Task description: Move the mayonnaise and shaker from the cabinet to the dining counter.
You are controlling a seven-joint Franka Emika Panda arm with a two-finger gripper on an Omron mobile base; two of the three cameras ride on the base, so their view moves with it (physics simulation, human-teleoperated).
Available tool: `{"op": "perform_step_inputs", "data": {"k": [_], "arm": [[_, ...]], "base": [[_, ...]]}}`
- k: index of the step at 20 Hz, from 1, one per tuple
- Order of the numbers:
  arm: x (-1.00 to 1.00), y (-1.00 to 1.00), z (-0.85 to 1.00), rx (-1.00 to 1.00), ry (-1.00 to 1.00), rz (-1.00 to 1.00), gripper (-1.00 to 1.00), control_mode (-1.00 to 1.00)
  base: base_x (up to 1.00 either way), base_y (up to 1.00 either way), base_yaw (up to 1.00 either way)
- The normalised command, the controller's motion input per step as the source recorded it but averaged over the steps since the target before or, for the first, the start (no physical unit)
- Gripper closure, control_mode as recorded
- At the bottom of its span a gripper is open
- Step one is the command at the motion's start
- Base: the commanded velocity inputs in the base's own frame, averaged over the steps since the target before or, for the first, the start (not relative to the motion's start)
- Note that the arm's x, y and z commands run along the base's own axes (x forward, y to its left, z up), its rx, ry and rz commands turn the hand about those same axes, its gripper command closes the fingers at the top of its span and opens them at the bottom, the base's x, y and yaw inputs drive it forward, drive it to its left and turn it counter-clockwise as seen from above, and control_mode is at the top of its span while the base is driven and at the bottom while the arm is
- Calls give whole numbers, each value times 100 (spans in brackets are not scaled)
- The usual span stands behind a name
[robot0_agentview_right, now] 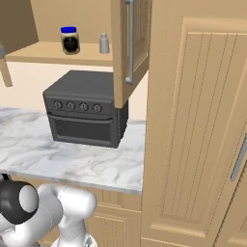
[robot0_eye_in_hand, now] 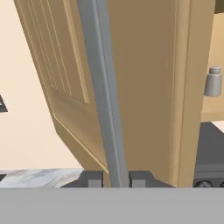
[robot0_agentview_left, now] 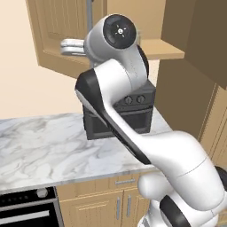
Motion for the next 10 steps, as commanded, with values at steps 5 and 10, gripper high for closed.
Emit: {"op": "perform_step_inputs", "data": {"k": [5, 10], "arm": [[-56, 3, -3, 12, -6, -3, -100, -100], [-84, -18, 8, 25, -7, -1, -100, -100]], "base": [[0, 0, 0], [0, 0, 0]]}}
